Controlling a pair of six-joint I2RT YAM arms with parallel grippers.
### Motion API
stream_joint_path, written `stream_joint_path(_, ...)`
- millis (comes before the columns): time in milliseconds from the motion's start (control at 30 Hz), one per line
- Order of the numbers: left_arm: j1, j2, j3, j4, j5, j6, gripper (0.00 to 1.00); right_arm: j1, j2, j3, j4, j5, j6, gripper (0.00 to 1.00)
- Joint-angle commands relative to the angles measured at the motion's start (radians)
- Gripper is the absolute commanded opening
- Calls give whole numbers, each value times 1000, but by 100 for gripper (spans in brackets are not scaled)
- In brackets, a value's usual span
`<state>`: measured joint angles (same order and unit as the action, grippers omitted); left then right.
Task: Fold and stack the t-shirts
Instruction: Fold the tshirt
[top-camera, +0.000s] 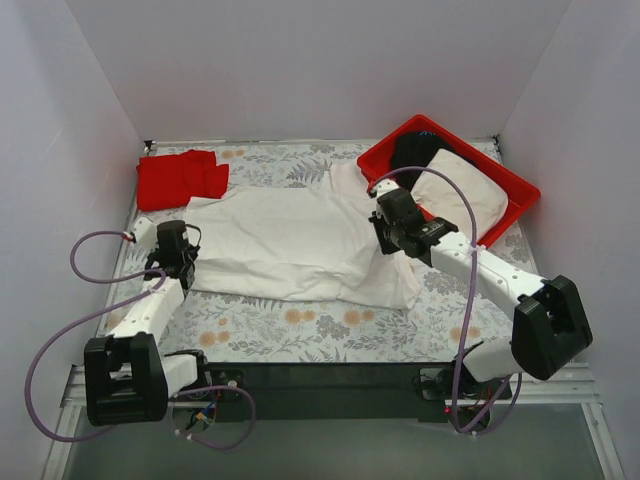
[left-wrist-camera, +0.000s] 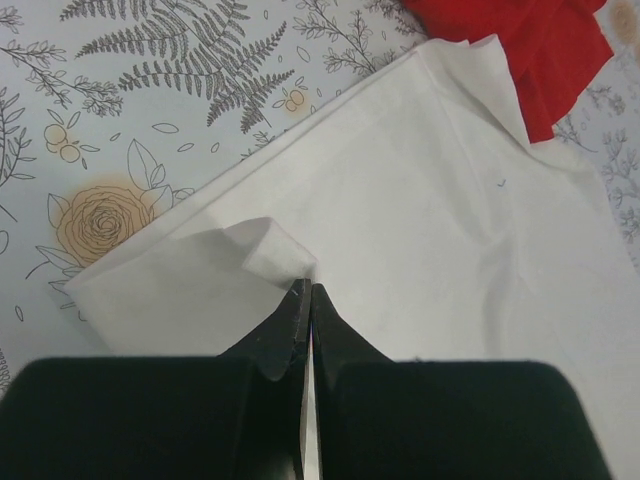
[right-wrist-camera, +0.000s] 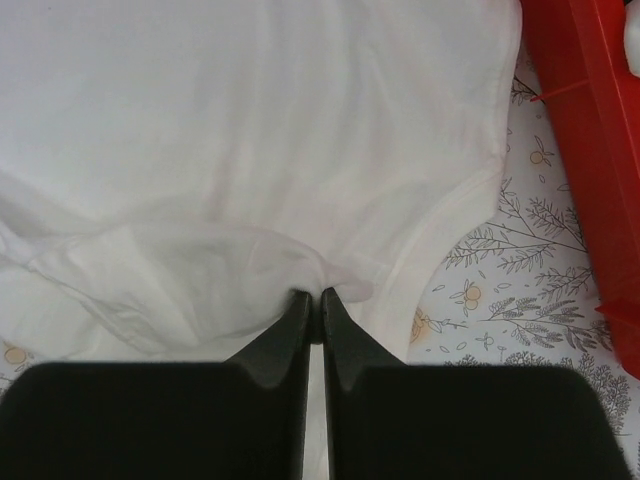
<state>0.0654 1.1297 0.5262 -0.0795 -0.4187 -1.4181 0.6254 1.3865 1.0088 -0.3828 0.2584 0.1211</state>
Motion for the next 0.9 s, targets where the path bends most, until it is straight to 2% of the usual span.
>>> stream_joint_path(0, 11, 47, 49, 55, 26, 50, 0, -33, 60, 39, 53, -8, -18, 1)
stream_joint_path(267, 30, 162, 106, 73, 38, 97, 0, -55, 195, 97, 73, 10, -9, 1)
stream_joint_path(467, 50, 212, 139, 107, 61, 111, 0, -82, 223, 111, 71, 48, -14, 1)
stream_joint_path(867, 63, 355, 247, 57, 69, 151, 0, -136, 307, 162, 65, 58, -26, 1)
